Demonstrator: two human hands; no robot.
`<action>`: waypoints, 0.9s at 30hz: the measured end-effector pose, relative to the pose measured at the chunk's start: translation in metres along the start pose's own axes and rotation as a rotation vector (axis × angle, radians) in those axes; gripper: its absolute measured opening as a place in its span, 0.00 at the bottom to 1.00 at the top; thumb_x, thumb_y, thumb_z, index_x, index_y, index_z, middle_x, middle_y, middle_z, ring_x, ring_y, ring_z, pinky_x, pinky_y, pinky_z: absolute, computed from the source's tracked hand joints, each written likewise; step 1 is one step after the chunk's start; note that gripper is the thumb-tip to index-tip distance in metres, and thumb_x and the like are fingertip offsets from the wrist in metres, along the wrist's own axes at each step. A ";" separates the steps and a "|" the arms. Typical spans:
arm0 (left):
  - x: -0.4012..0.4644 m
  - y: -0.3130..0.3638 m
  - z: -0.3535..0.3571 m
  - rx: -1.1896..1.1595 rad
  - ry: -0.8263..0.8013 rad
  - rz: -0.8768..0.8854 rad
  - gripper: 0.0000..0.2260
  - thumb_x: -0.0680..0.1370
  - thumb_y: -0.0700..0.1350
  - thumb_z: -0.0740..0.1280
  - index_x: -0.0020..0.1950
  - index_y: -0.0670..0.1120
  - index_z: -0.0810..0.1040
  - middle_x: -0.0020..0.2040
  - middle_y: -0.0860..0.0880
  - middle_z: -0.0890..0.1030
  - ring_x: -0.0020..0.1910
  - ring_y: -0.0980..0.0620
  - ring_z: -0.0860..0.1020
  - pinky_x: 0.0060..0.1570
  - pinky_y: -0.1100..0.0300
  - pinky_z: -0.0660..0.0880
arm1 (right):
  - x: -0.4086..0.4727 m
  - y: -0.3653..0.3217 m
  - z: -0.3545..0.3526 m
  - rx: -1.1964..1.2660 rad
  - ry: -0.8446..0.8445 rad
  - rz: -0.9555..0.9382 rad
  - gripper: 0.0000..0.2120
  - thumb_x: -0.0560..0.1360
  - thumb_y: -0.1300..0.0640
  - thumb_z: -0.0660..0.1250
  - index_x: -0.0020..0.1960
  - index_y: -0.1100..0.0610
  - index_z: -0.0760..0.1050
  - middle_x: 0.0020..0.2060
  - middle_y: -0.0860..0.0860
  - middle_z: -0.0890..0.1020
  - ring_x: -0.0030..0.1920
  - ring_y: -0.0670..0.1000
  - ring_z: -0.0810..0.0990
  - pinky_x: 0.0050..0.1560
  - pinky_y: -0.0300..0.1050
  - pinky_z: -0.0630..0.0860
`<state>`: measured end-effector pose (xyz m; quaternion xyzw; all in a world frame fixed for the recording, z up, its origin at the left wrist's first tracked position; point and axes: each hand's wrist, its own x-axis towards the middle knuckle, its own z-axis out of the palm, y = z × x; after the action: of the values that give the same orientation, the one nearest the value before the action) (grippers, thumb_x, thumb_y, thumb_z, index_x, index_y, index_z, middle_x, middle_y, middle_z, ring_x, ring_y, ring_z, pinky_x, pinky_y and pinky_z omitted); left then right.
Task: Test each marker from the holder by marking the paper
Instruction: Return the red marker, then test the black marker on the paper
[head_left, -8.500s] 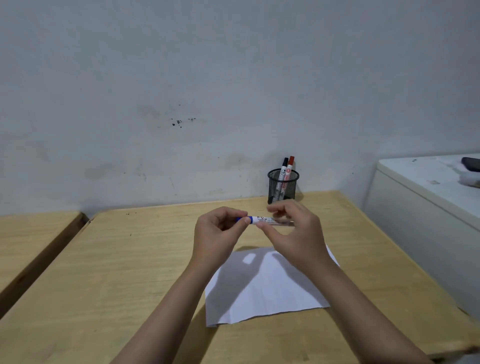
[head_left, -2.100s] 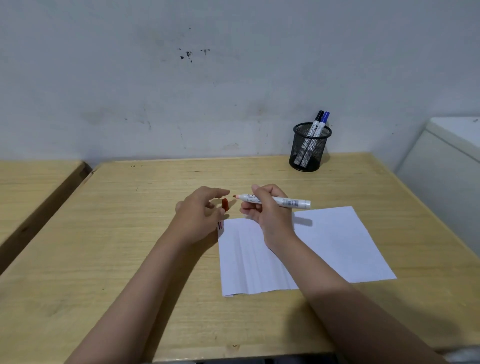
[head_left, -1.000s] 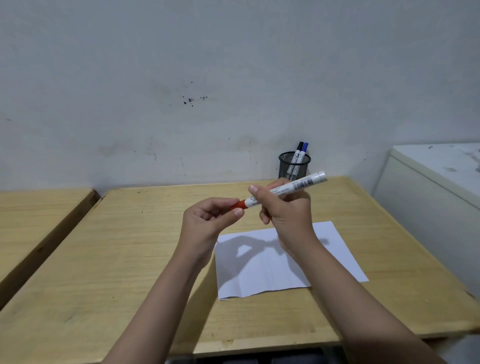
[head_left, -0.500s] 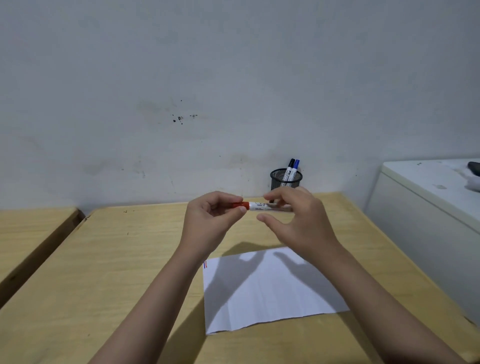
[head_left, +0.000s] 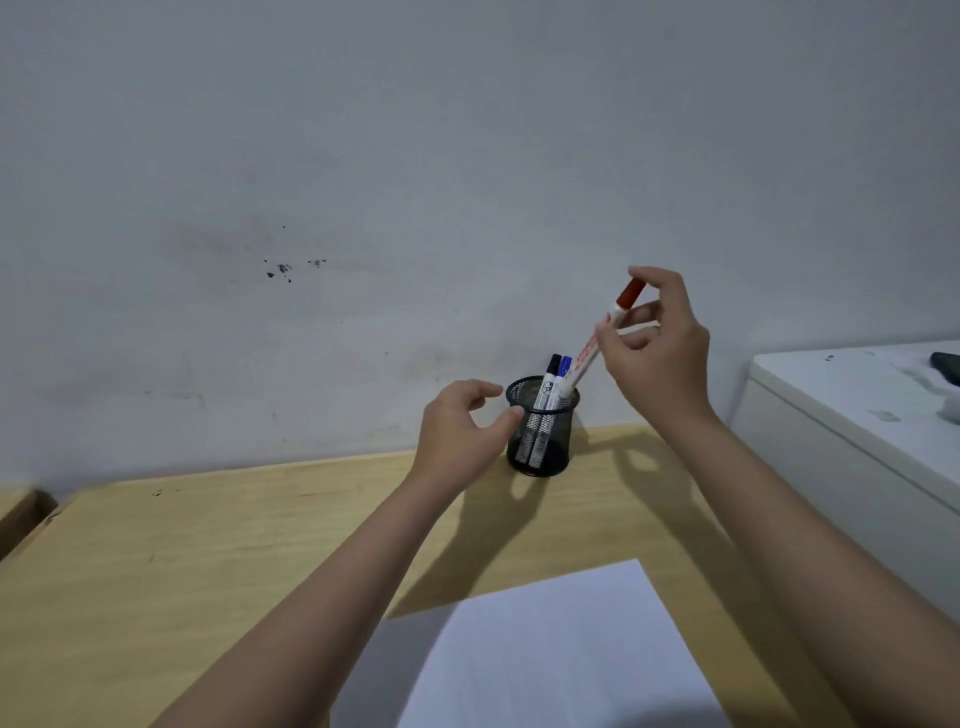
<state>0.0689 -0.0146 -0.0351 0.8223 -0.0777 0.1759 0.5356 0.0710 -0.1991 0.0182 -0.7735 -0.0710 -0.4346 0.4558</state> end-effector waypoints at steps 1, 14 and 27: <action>0.007 -0.004 0.009 0.027 -0.001 0.015 0.15 0.70 0.49 0.72 0.54 0.47 0.79 0.56 0.51 0.80 0.57 0.54 0.76 0.53 0.63 0.69 | 0.008 0.008 0.006 -0.008 0.003 0.024 0.20 0.71 0.60 0.69 0.61 0.52 0.70 0.36 0.45 0.79 0.30 0.46 0.81 0.39 0.44 0.79; 0.038 -0.033 0.057 0.063 0.062 0.011 0.20 0.68 0.52 0.74 0.55 0.43 0.80 0.56 0.48 0.81 0.57 0.52 0.77 0.54 0.64 0.69 | 0.007 0.085 0.065 -0.363 -0.353 0.257 0.24 0.66 0.58 0.70 0.61 0.54 0.74 0.49 0.56 0.78 0.49 0.57 0.79 0.46 0.53 0.78; 0.039 -0.034 0.056 0.050 0.077 0.010 0.22 0.67 0.53 0.74 0.56 0.43 0.79 0.56 0.47 0.82 0.54 0.51 0.78 0.52 0.58 0.74 | 0.017 0.070 0.074 -0.554 -0.315 0.000 0.09 0.69 0.51 0.71 0.47 0.54 0.79 0.47 0.53 0.72 0.52 0.55 0.71 0.50 0.51 0.71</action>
<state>0.1277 -0.0488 -0.0702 0.8276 -0.0566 0.2120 0.5166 0.1617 -0.1867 -0.0298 -0.9260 -0.0197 -0.3123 0.2112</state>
